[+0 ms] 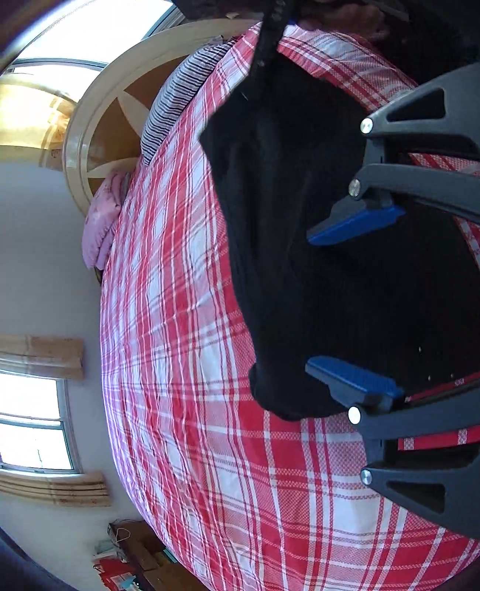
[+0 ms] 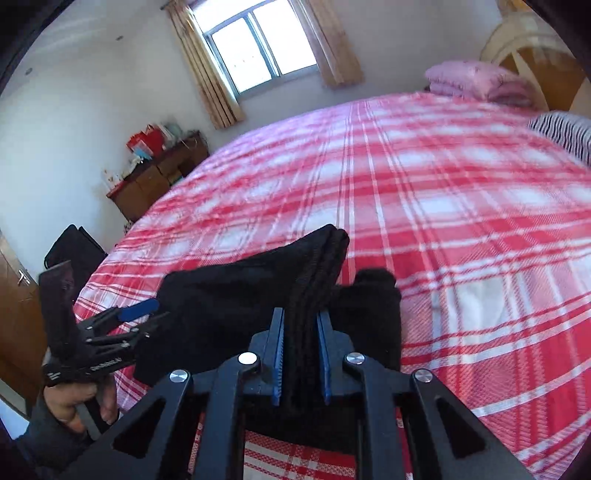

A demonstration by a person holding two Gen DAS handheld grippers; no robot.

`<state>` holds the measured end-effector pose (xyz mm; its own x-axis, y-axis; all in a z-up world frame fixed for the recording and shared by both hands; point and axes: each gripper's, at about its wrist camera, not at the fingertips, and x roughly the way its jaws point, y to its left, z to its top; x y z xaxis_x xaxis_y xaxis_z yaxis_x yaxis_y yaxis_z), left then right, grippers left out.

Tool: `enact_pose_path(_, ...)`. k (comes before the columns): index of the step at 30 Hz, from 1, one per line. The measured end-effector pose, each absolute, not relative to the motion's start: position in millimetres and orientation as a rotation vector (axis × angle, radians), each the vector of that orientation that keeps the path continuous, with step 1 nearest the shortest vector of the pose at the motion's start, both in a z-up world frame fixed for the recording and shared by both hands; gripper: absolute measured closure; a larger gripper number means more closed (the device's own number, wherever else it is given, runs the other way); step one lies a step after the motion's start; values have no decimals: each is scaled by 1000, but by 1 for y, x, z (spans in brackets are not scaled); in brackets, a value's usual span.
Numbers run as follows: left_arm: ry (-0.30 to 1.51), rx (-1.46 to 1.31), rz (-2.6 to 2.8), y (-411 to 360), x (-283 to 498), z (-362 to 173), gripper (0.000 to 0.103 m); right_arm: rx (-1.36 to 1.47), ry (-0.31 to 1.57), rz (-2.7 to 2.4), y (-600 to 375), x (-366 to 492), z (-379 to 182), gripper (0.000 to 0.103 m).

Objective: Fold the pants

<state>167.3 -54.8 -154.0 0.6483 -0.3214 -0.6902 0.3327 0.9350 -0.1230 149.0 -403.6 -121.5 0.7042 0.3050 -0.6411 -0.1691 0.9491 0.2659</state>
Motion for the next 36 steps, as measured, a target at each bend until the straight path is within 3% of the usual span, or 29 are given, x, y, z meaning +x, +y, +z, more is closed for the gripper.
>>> enact_pose_path(3,775,28,-363,-55,168,-157,33,182,764,193,-414,143,-122,87)
enact_pose_path(6,803,50,-356,-57,173,-169,30,248,896,162,-435,155,-156,86)
enact_pose_path(7,810,58,-352,-57,173,-172,30,267,919,162,-439,157,-164,79)
enact_pose_path(8,816,66,-350,-58,172,-176,30,290,925,157,-445,156,-170,63)
enact_pose_path(10,811,80,-348,-57,170,-177,30,302,903,135,-454,153,-167,52)
enact_pose_path(14,812,87,-292,-44,171,-177,19,257,795,48,-458,145,-141,52)
enact_pose_path(18,805,1,-262,-18,167,-174,19,180,698,187,-430,130,-118,50)
enact_pose_path(25,835,23,-239,-14,167,-185,17,3,924,283,-382,140,-164,46)
enact_pose_path(33,821,39,-218,-16,161,-174,16,-36,842,259,-370,132,-145,46)
enact_pose_path(36,795,53,-239,-22,155,-164,14,-95,802,273,-345,135,-137,40)
